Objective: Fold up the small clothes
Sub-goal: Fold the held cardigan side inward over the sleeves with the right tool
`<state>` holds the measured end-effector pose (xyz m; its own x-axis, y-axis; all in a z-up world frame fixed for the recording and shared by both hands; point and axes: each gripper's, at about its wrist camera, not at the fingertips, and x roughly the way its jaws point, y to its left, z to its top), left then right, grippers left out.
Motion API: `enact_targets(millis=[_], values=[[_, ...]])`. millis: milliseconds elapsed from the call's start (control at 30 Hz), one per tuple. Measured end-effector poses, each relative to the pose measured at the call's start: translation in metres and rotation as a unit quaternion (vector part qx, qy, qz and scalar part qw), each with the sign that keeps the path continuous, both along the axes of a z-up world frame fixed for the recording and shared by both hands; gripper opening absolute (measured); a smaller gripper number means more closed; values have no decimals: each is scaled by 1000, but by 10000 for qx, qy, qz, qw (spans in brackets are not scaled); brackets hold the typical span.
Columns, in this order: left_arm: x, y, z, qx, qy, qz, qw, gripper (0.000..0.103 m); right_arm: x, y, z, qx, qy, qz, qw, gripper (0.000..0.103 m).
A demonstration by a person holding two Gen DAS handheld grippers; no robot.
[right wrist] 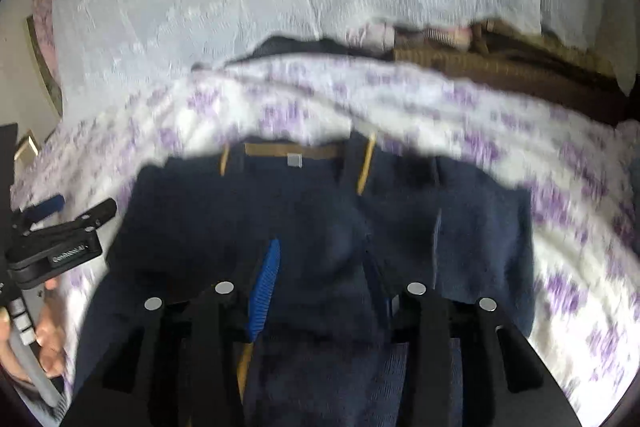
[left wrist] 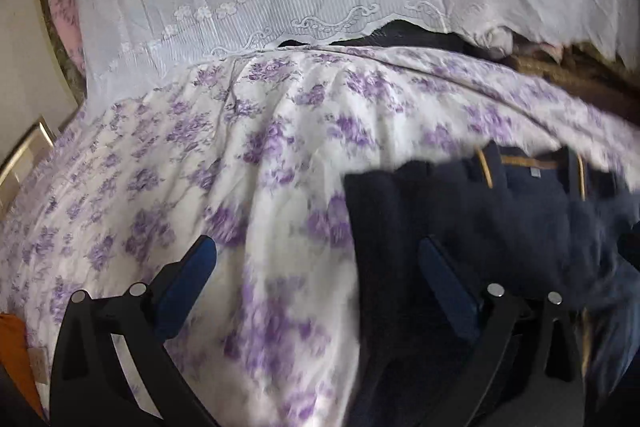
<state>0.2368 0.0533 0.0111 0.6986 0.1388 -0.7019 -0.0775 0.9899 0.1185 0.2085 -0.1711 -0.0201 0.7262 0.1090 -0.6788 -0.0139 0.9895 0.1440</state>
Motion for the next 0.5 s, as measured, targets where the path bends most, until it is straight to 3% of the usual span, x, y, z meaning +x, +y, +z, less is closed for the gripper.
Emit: enact_targets(millis=[67, 133, 167, 200, 300, 367, 433, 500], values=[[21, 0, -10, -160, 237, -37, 9996, 99, 20, 2, -11, 293, 322, 161, 9989, 54], [36, -8, -40, -21, 650, -72, 9979, 99, 39, 7, -44, 354, 911, 325, 9947, 55], [39, -12, -50, 98, 786, -107, 9968, 99, 37, 12, -48, 114, 713, 360, 9967, 55], [34, -14, -44, 198, 610, -87, 9979, 99, 35, 22, -44, -286, 665, 371, 9967, 55], [11, -17, -17, 218, 142, -226, 9994, 99, 17, 40, -18, -449, 146, 510, 9976, 57], [-1, -23, -11, 112, 137, -497, 9986, 99, 14, 53, -18, -817, 217, 598, 9946, 61], [-3, -38, -24, 378, 406, -707, 9960, 99, 16, 62, -39, -1101, 524, 633, 9905, 66], [2, -49, -47, 767, 618, -743, 9924, 99, 15, 56, -49, -988, 519, 566, 9921, 72]])
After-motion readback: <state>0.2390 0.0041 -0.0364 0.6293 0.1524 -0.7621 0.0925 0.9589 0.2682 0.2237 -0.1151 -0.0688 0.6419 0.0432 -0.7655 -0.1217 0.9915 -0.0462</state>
